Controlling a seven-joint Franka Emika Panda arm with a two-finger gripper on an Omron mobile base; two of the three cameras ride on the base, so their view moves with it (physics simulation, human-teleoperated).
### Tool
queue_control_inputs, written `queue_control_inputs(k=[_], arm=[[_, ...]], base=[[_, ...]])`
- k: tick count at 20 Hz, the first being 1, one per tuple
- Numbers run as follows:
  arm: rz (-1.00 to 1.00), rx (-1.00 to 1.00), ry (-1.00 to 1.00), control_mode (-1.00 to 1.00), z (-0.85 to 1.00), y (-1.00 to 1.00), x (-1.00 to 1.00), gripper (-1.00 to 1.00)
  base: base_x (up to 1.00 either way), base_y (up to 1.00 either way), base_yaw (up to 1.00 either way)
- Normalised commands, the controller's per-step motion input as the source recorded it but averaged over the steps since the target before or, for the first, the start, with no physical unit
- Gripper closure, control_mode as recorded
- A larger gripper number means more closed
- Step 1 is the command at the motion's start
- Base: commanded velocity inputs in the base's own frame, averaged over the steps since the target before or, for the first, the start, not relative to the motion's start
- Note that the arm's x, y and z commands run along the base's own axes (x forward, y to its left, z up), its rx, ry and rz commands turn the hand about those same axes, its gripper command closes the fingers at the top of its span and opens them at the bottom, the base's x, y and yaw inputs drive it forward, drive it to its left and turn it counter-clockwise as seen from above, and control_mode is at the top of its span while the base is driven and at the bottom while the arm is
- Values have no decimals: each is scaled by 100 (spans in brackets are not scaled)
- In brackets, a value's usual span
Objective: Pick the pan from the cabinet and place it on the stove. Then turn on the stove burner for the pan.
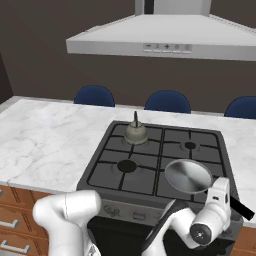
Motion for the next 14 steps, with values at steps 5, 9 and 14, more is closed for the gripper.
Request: queue_control_inputs(k=[5, 9, 14], arm=[[-1, 0, 0, -100, -16, 8, -18, -100], [-1, 0, 0, -100, -16, 9, -21, -100], [-1, 0, 0, -100, -17, 10, -26, -100]], base=[[0, 0, 0], [0, 0, 0], [0, 0, 0]])
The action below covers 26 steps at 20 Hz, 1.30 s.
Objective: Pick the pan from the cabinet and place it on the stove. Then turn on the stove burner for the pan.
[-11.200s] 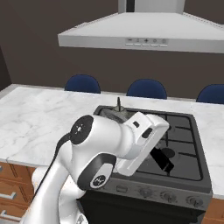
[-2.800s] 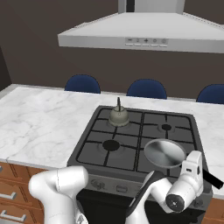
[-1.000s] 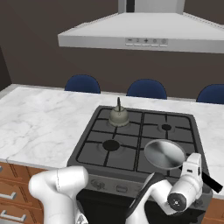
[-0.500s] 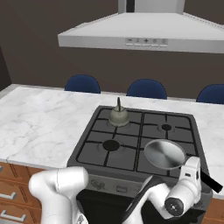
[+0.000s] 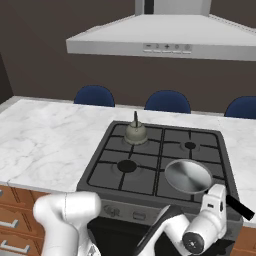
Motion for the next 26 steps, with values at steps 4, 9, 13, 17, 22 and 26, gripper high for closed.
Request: queue_control_inputs(k=[4, 9, 13, 17, 22, 26], arm=[[-1, 0, 0, -100, -16, 13, -38, -100], [0, 0, 0, -100, -14, 11, -54, -100], [0, 0, -1, -100, -5, 5, -74, -100], [0, 6, -7, -100, 0, 0, -94, -100], [0, 14, -10, -100, 0, 0, -100, -100], [0, 18, -13, -100, 0, 0, -100, -100]], base=[[0, 0, 0], [0, 0, 0], [0, 0, 0], [0, 0, 0], [0, 0, 0], [0, 0, 0]])
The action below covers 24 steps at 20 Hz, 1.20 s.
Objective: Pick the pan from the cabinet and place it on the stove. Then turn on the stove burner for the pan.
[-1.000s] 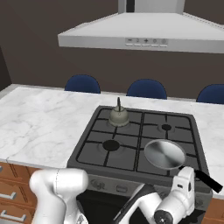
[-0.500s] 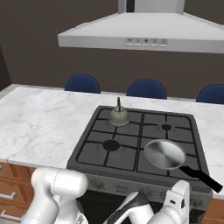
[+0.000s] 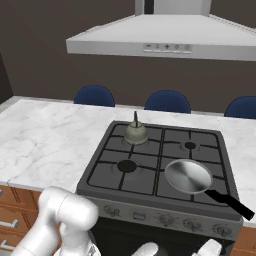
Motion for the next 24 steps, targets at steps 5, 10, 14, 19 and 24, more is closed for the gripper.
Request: queue_control_inputs(k=[5, 10, 14, 19, 24], arm=[[1, 21, -11, -100, 4, 0, -94, -100], [13, 26, -3, -100, 12, 2, -27, -100], [22, 27, 1, -100, 10, 9, 9, -100], [21, 26, 3, -100, 6, 2, 16, -100], [5, 22, 1, -100, 1, 0, 4, -100]], base=[[0, 0, 0], [0, 0, 0], [0, 0, 0], [0, 0, 0], [0, 0, 0]])
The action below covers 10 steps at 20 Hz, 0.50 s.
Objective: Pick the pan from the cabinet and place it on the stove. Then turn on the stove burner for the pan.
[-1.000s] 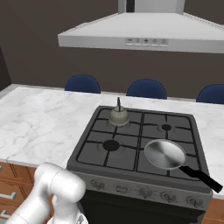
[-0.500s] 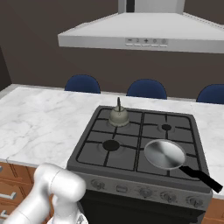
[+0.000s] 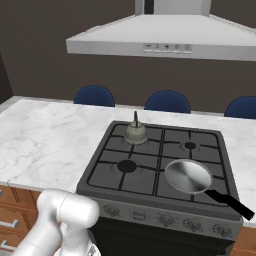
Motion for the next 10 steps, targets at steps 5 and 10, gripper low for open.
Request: queue_control_inputs(k=[5, 10], arm=[[0, 18, 3, -100, 2, 0, 12, -100], [0, 18, 6, -100, 6, -2, 24, -100]], base=[[0, 0, 0], [0, 0, 0]])
